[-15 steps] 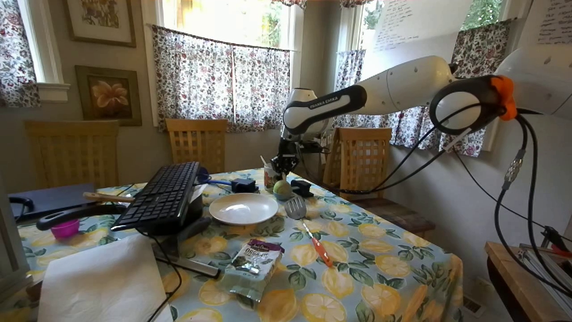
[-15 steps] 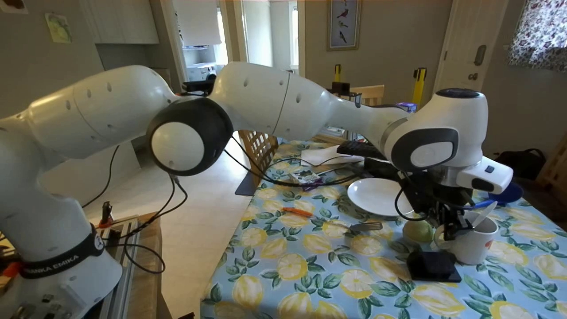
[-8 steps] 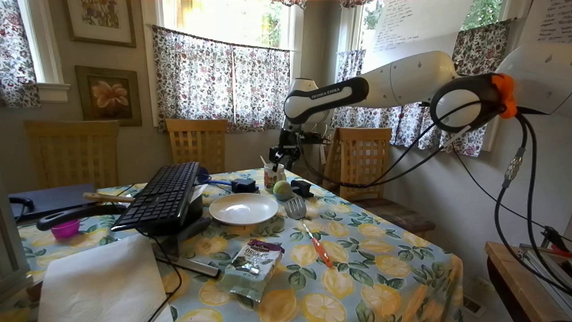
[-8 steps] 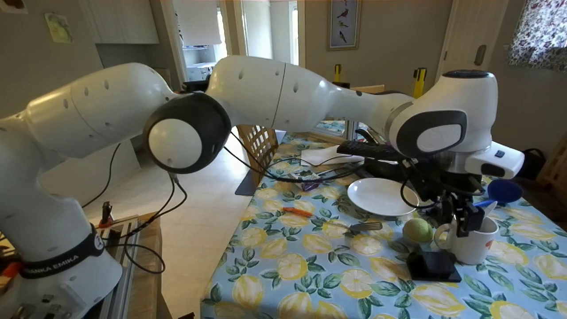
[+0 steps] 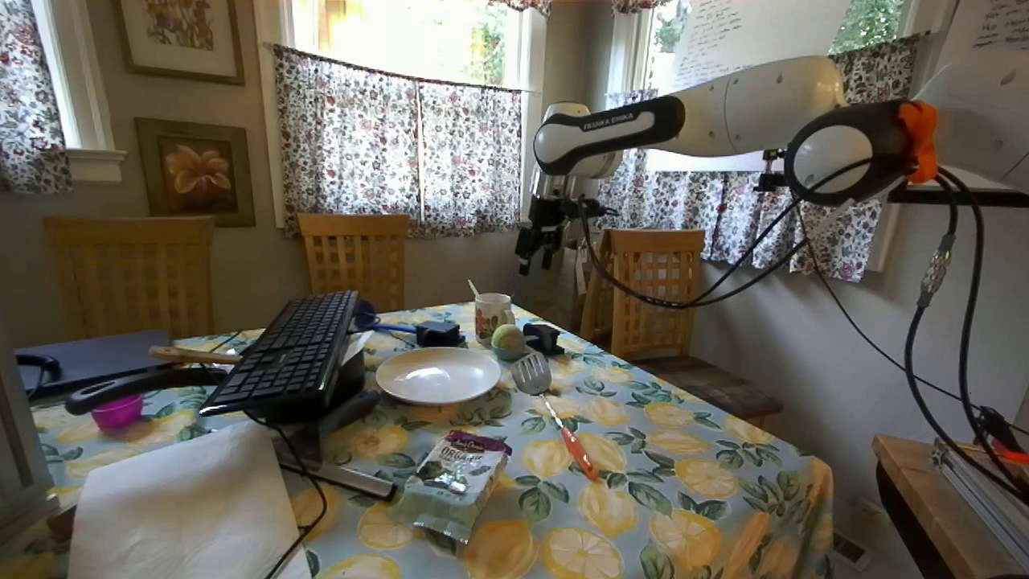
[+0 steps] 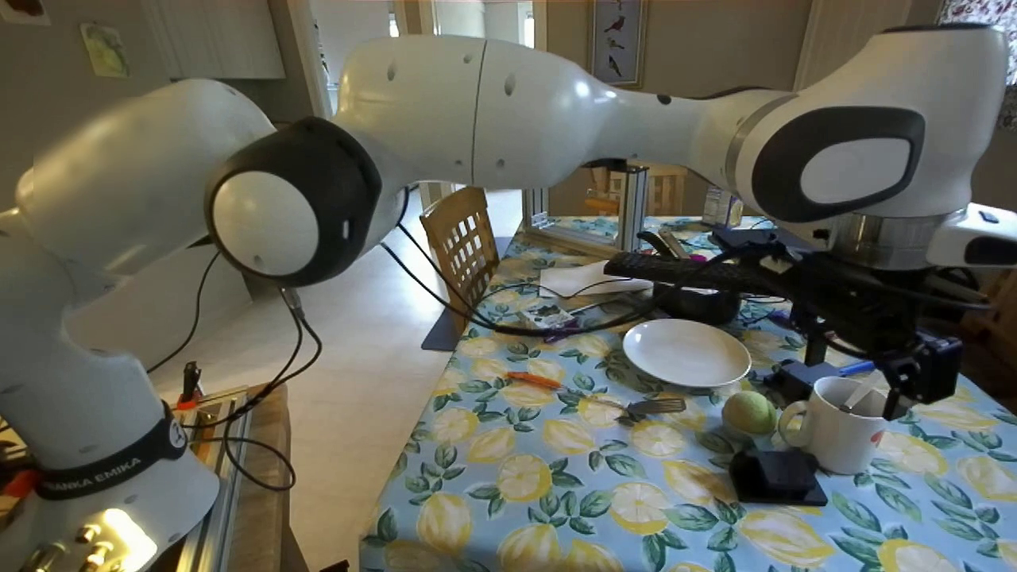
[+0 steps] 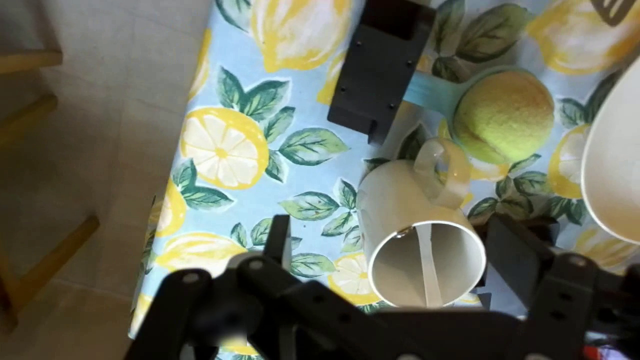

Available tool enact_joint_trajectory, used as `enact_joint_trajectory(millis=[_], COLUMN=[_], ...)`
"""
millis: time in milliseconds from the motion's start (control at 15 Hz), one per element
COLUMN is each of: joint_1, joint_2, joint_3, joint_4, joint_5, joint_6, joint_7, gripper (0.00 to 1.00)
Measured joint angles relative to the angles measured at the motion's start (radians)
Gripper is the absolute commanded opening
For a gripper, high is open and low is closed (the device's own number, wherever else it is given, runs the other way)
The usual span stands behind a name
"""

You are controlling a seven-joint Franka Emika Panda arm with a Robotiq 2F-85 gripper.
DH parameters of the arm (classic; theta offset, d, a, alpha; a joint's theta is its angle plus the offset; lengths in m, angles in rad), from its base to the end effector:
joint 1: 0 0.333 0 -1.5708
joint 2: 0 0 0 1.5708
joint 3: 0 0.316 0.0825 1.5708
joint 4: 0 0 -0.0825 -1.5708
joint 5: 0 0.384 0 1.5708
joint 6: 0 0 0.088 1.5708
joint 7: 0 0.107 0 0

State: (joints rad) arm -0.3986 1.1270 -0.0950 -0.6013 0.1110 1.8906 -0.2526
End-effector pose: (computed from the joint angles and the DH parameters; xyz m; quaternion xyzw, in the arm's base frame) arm 0.7428 -0.3409 0.3253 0.9913 -0.1025 0.0812 0.0174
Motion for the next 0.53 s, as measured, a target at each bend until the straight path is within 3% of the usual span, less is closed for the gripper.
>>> enact_joint_trajectory(millis=[533], joint_1=[-0.027], joint_2=[-0.029], joint_3=[0.016], joint_4=[-0.102], joint_5=[-0.005], joint_6=[-0.105], joint_7=[-0.417], gripper=[1.00])
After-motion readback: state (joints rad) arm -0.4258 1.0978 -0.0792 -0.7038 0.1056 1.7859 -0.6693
